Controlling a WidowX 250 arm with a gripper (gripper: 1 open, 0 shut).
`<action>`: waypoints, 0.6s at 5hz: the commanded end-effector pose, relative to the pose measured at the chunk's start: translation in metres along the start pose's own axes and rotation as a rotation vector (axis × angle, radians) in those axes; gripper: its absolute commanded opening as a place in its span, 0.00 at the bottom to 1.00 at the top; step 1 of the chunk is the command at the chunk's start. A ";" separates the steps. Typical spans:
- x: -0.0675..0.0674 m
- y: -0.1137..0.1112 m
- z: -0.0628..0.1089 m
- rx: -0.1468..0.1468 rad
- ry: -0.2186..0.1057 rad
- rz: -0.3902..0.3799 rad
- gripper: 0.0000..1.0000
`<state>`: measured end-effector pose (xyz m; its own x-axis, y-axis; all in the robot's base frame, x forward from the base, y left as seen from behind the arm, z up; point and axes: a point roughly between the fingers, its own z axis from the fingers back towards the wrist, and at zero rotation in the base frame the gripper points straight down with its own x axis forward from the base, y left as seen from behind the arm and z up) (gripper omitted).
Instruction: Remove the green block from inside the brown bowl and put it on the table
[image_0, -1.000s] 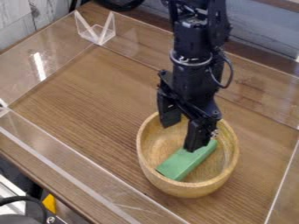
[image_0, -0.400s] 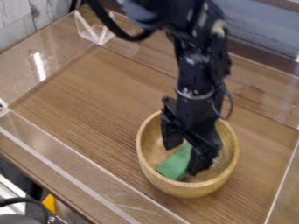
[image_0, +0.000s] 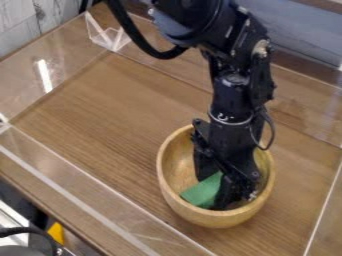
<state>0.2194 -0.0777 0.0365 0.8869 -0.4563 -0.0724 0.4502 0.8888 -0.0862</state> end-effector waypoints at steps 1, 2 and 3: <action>-0.007 0.006 0.003 -0.003 -0.015 -0.004 0.00; -0.018 0.014 -0.001 -0.011 -0.007 0.003 0.00; -0.028 0.021 -0.004 -0.020 0.000 0.012 0.00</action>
<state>0.2027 -0.0501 0.0312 0.8887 -0.4515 -0.0796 0.4424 0.8901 -0.1095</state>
